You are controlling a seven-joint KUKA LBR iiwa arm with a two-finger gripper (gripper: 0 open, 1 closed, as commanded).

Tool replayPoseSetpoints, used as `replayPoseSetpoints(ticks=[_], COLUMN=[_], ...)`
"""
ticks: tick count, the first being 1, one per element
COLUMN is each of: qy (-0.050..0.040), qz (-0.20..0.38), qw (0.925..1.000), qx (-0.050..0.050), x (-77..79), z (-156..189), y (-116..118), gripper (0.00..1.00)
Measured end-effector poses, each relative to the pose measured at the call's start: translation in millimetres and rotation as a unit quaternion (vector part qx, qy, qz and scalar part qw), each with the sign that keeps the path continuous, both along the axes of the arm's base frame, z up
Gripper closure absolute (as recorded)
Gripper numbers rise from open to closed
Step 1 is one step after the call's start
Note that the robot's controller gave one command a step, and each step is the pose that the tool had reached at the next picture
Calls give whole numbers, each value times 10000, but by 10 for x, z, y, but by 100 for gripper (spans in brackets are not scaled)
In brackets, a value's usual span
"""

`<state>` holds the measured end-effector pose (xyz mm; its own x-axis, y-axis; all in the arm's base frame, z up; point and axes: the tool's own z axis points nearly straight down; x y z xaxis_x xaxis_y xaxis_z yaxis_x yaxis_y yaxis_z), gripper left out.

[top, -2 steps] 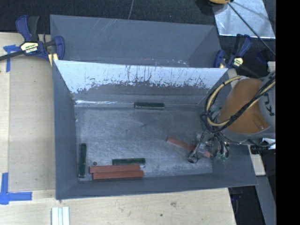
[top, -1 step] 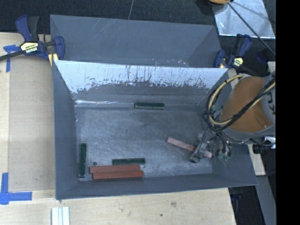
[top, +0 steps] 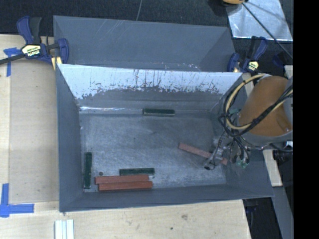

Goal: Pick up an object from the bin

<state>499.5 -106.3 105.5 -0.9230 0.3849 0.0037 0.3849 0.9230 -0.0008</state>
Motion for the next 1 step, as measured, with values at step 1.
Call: replayPoseSetpoints(ticks=[1], qy=[-1], qz=[2], qw=[10000], qx=[-1], x=[2], z=[190], y=[-2], gripper=[100])
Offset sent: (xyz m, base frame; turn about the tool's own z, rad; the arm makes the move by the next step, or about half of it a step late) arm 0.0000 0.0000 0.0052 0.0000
